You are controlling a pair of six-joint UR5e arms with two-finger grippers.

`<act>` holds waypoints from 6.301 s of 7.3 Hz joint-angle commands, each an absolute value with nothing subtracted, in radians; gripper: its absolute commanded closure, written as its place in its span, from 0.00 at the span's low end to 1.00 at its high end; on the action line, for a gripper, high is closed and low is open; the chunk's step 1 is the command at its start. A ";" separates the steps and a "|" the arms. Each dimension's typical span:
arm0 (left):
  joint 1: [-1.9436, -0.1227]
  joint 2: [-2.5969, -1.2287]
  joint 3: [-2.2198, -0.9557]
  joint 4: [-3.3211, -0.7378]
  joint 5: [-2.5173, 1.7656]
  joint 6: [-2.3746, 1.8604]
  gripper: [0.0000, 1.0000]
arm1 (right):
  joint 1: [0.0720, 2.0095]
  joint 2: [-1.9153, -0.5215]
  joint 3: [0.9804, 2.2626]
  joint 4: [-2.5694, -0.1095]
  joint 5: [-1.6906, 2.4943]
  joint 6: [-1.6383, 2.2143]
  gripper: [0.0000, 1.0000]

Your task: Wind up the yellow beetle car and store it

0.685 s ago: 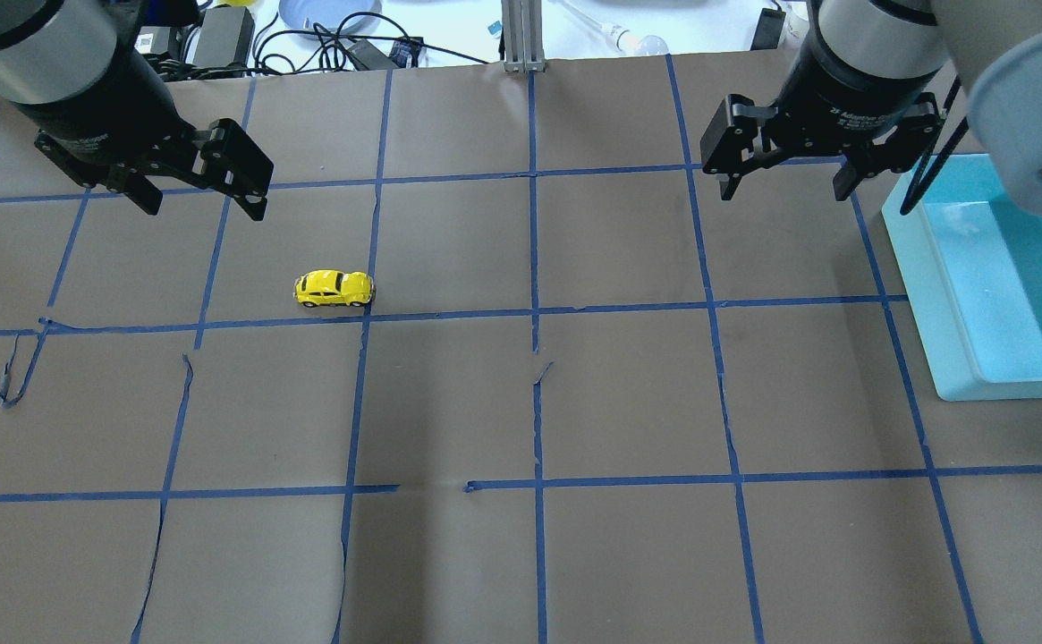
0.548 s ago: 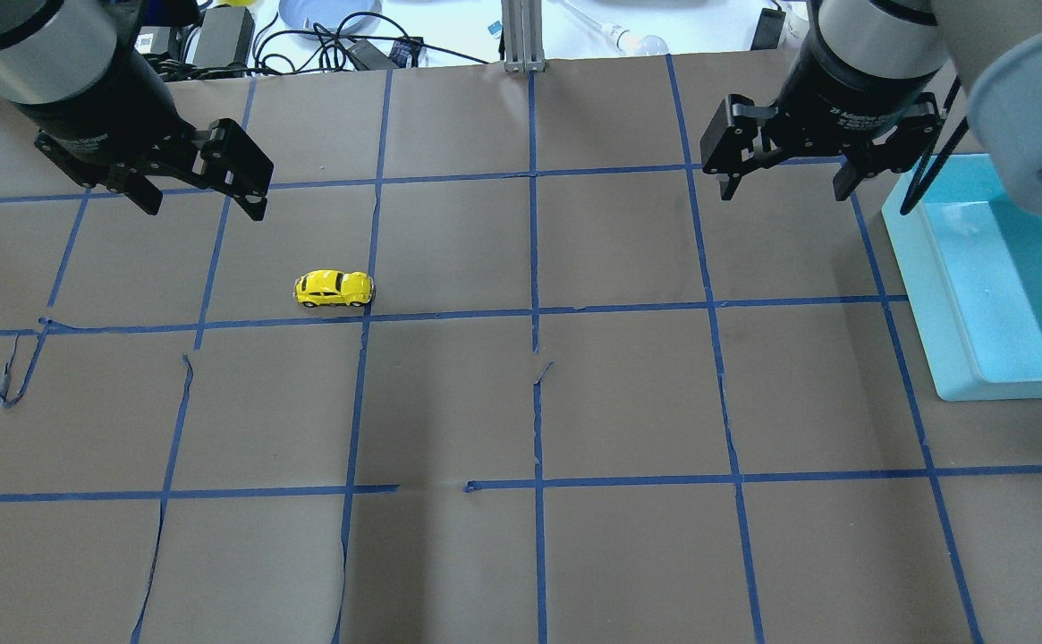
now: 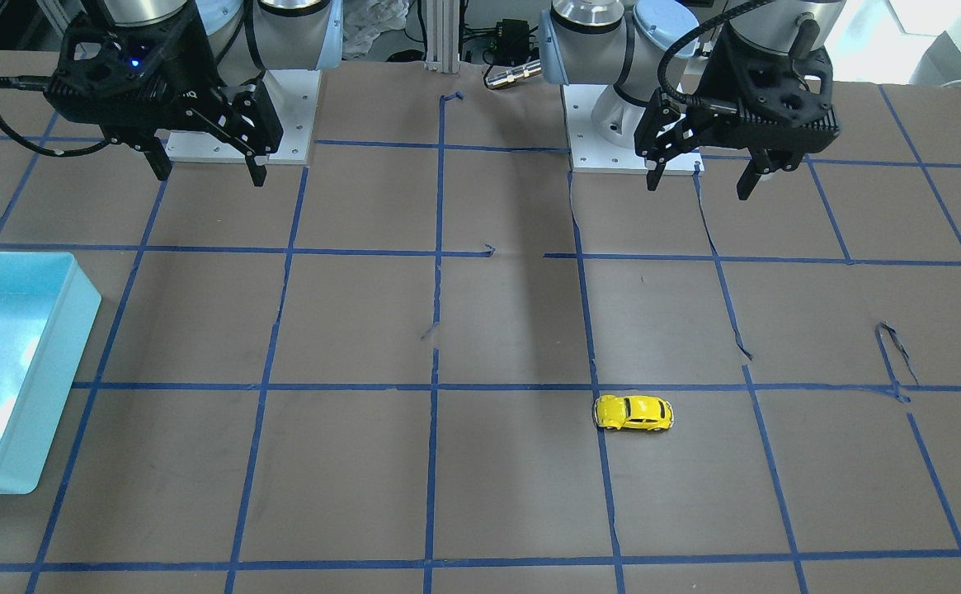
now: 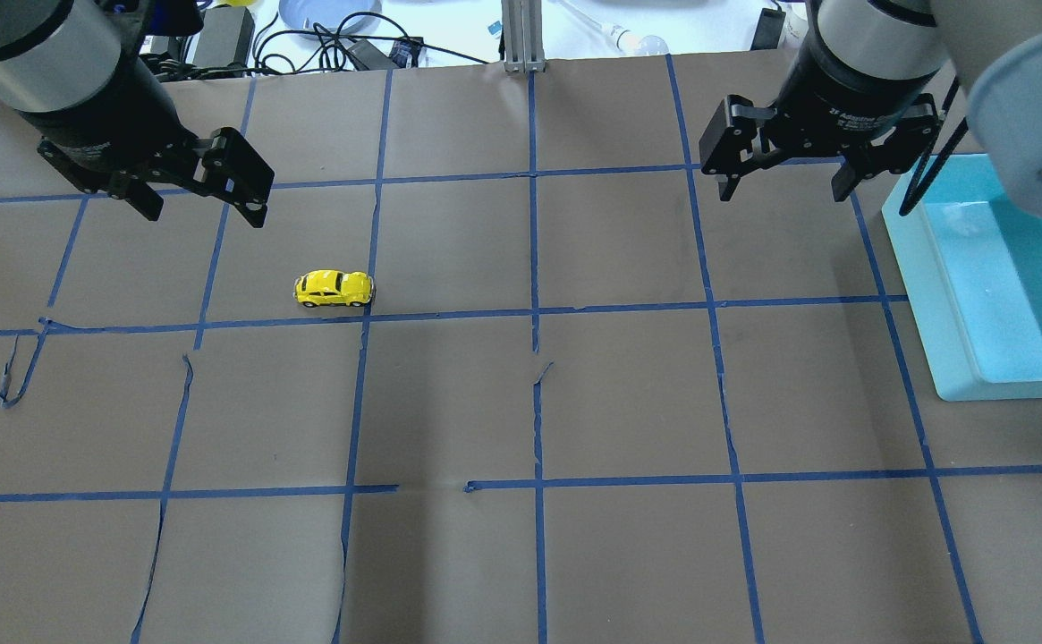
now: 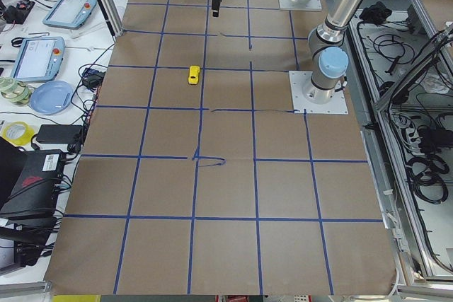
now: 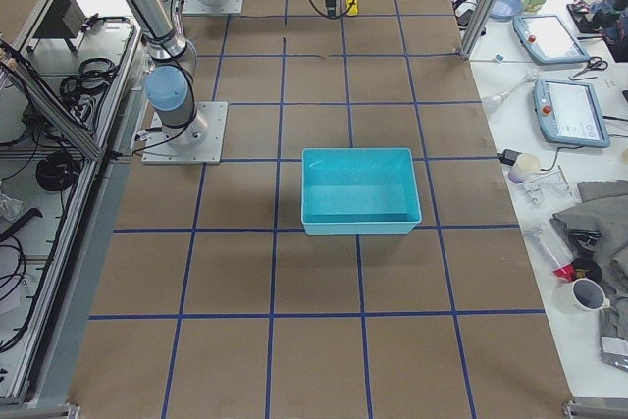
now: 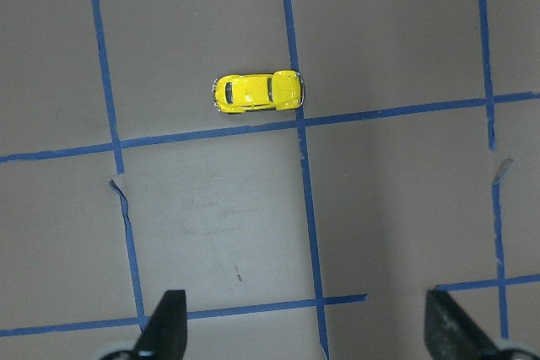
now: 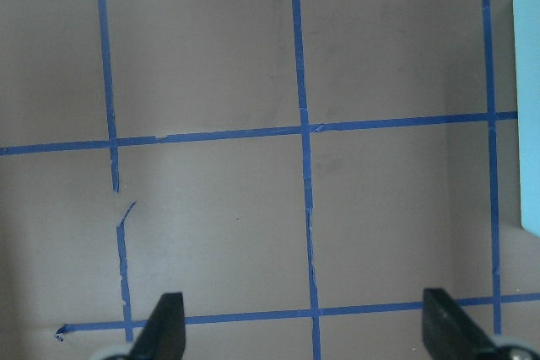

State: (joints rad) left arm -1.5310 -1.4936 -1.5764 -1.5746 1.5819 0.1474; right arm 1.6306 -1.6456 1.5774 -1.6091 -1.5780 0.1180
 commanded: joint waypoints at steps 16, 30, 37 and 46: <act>-1.532 -1.496 -1.563 -1.574 1.575 0.147 0.01 | 1.631 -1.644 1.578 -1.611 -1.582 0.121 0.00; -1.525 -1.790 -1.724 -1.241 1.577 1.318 0.02 | 1.631 -1.644 1.578 -1.620 -1.574 0.120 0.00; -1.485 -1.959 -1.779 -1.008 1.569 1.677 0.02 | 1.631 -1.644 1.580 -1.620 -1.575 0.118 0.00; -1.491 -2.042 -1.784 -0.922 1.568 1.563 0.15 | 1.631 -1.644 1.580 -1.620 -1.577 0.118 0.00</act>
